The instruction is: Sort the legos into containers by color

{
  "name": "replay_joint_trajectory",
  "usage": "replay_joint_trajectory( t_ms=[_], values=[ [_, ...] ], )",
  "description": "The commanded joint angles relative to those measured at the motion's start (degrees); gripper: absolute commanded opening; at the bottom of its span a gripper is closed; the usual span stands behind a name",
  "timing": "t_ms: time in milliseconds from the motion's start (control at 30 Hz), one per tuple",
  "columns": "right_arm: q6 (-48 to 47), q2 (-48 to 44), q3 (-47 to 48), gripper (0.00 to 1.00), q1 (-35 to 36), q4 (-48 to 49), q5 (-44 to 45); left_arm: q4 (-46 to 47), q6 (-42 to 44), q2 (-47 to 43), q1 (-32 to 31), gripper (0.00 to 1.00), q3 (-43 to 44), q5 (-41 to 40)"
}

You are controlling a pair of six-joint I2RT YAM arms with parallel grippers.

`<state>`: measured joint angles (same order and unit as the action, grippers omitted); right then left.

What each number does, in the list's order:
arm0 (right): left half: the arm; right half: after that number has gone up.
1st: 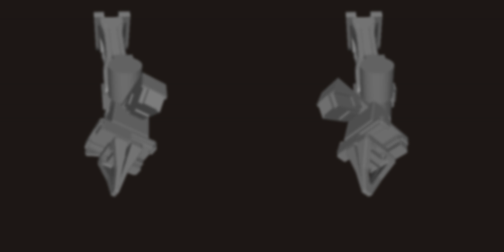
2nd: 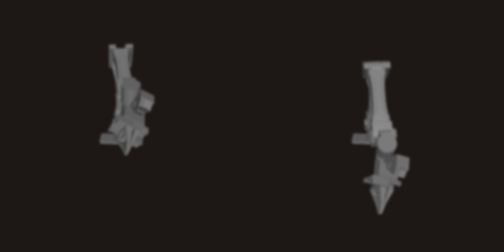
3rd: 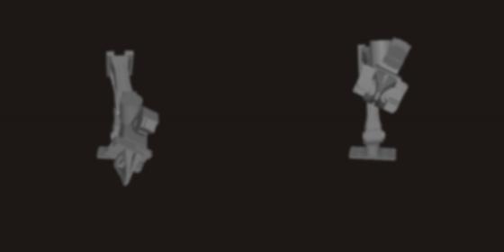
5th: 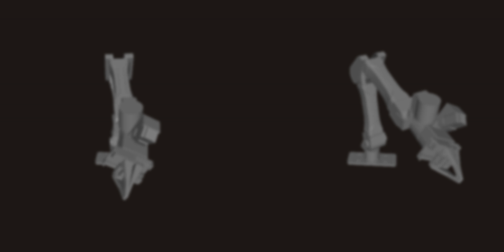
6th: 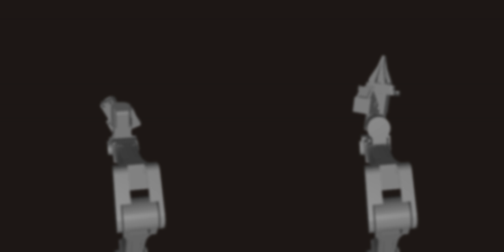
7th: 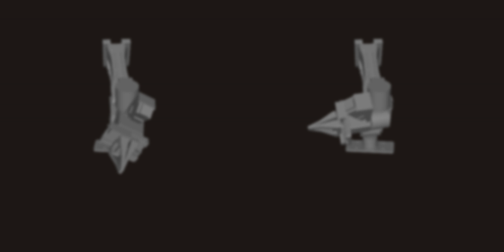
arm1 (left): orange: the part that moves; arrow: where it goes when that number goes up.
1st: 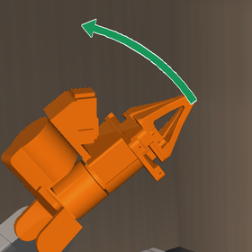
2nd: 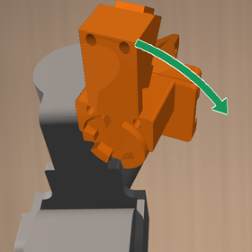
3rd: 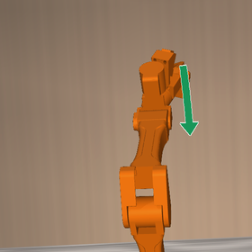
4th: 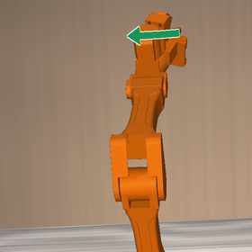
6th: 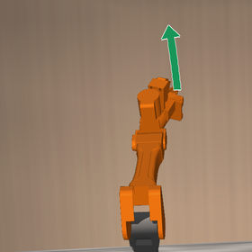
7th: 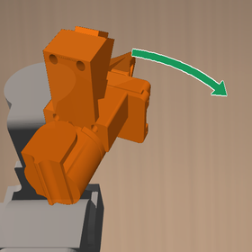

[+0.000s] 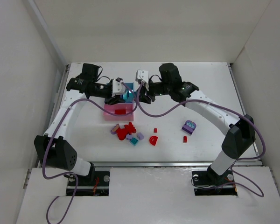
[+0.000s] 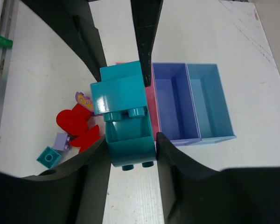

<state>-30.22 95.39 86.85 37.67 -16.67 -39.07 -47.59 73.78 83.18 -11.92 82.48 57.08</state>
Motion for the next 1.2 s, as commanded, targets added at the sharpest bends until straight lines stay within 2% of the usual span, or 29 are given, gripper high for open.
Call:
replay_joint_trajectory(
  t_ms=[0,33,67,133,167,333,467,567,600,633,733,767,967,1167],
  values=[
    [-1.0,-0.5,2.1,0.40,-0.3,0.1,-1.4,0.1,-2.3,-1.8,-0.3,0.00,1.0,4.7],
    [-1.0,-0.5,2.1,0.36,-0.3,0.1,-1.4,0.9,-2.8,-1.8,-0.3,0.00,1.0,4.7],
    [-0.5,-0.5,2.1,0.16,-0.3,0.1,-0.7,1.6,-5.1,-1.8,-0.3,0.00,0.4,4.7],
    [0.4,-0.5,1.0,0.02,-0.3,-0.6,1.4,4.2,-7.8,-1.8,0.2,0.00,-0.2,4.2],
    [1.1,-1.3,0.1,0.00,-0.9,0.4,2.3,5.0,-9.0,-1.8,1.6,0.00,-0.2,4.2],
    [6.0,-5.2,-7.3,0.00,-4.4,7.6,6.0,8.0,-14.3,-2.3,3.6,0.00,-3.3,2.2],
    [7.4,-4.7,-6.8,0.00,-5.6,7.6,6.0,10.8,-18.0,-2.8,3.6,0.00,-5.0,2.2],
    [8.7,-4.2,-6.1,0.00,-6.1,7.6,8.7,22.4,-33.9,-2.1,4.2,0.00,-7.3,-3.5],
    [9.4,-3.6,-5.6,0.00,-6.1,7.6,9.4,30.6,-39.1,-1.0,4.8,0.00,-8.2,-7.2],
    [9.4,-2.9,-5.5,0.00,-6.1,7.6,9.9,33.7,-45.2,0.0,4.8,0.00,-8.9,-15.3],
    [9.9,-2.3,-5.5,0.00,-6.6,7.6,11.6,39.2,-46.0,6.0,5.3,0.00,-8.0,-28.0],
    [9.9,-1.7,-5.5,0.00,-6.6,7.6,12.2,39.2,-43.3,7.6,5.3,0.00,-6.5,-29.6],
    [9.9,1.0,-3.7,0.00,-7.2,7.6,12.7,39.2,-35.8,19.3,4.8,0.00,-1.4,-33.3],
    [10.4,2.3,-2.6,0.00,-7.2,7.6,12.7,44.4,-37.9,23.7,4.8,0.01,1.0,-35.7]
  ],
)
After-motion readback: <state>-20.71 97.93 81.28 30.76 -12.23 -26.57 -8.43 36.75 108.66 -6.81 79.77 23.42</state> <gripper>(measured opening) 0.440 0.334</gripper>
